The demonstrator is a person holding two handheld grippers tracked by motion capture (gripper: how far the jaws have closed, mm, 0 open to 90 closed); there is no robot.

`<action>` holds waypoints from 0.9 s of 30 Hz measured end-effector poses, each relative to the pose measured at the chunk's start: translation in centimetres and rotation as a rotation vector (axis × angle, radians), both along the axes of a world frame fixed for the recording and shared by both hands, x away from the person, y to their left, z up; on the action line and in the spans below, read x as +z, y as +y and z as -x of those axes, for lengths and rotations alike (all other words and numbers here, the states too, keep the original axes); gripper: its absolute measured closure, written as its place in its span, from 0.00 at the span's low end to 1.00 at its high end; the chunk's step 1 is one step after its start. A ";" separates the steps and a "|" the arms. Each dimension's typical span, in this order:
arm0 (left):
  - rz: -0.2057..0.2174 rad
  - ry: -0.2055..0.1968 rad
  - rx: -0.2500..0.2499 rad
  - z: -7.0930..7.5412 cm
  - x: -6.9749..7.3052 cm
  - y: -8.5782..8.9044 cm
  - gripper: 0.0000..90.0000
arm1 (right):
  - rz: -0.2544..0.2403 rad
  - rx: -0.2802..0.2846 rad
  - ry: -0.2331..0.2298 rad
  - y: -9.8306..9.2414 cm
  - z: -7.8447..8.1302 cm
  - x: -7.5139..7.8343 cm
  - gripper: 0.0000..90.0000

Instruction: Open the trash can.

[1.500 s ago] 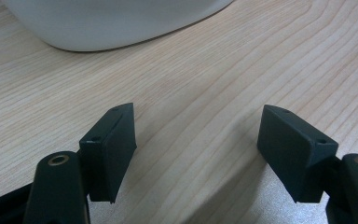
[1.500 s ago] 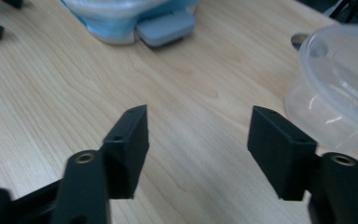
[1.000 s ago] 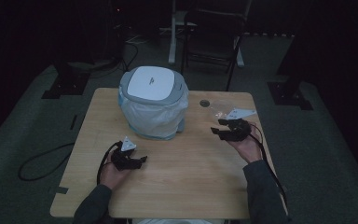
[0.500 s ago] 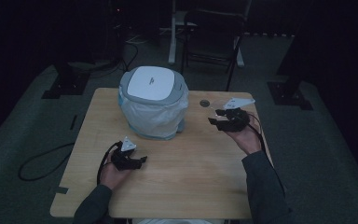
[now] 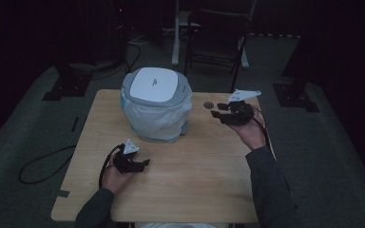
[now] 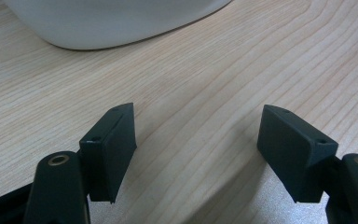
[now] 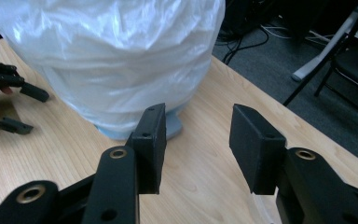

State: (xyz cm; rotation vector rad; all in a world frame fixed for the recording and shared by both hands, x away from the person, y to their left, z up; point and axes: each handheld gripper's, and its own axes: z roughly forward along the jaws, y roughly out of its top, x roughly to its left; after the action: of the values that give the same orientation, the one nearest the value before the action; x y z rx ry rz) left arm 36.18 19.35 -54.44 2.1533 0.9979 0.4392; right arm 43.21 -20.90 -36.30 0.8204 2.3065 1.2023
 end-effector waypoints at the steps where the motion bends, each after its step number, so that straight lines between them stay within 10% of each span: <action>1: 0.000 0.000 0.000 0.0 0.0 0.0 0.32 | -0.002 0.001 0.000 0.1 -0.1 0.2 0.62; 27: 0.001 0.002 0.000 0.0 0.0 0.0 0.32 | -0.101 0.054 -0.034 4.5 -2.7 3.3 0.84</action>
State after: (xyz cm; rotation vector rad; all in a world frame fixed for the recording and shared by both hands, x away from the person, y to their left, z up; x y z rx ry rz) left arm 36.18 19.35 -54.43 2.1528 0.9991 0.4363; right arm 45.96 -16.43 -32.97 0.7700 2.2699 1.3551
